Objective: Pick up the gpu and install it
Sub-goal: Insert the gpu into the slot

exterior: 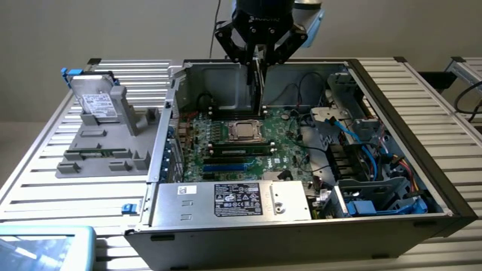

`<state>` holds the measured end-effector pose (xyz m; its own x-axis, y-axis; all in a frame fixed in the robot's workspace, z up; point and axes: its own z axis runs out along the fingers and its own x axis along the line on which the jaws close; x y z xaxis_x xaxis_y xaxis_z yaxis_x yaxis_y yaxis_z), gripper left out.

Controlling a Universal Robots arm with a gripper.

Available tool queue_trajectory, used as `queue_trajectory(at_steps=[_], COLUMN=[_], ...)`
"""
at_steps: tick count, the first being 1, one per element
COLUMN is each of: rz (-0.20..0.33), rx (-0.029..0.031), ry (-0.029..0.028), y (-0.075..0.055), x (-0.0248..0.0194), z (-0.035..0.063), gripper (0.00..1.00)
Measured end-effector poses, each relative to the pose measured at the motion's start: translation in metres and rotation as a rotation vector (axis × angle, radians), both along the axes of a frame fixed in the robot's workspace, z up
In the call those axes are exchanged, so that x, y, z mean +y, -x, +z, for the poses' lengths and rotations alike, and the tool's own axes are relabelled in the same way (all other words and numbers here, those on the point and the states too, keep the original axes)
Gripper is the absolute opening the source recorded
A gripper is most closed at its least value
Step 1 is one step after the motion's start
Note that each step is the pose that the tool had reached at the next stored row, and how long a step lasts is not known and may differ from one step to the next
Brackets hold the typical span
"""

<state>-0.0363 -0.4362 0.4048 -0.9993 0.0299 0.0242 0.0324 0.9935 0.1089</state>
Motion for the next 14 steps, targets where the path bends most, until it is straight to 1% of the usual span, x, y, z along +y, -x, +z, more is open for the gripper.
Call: queue_trajectory(at_steps=[2,4,8,11,14], rz=[0.004,0.036,0.107,0.158,0.207], rx=[0.0000,-0.0001,-0.0001,-0.0003,-0.0007], ry=[0.0000,-0.0022,-0.0088,-0.0164,-0.0263], y=[0.0000,0.0000,0.0000,0.0000,0.0000], x=[0.0000,0.0000,0.0000,0.0000,0.0000], z=[-0.0001,-0.0001,-0.0001,-0.0001,-0.0002], gripper=[0.28,0.28,0.28,0.28,0.28])
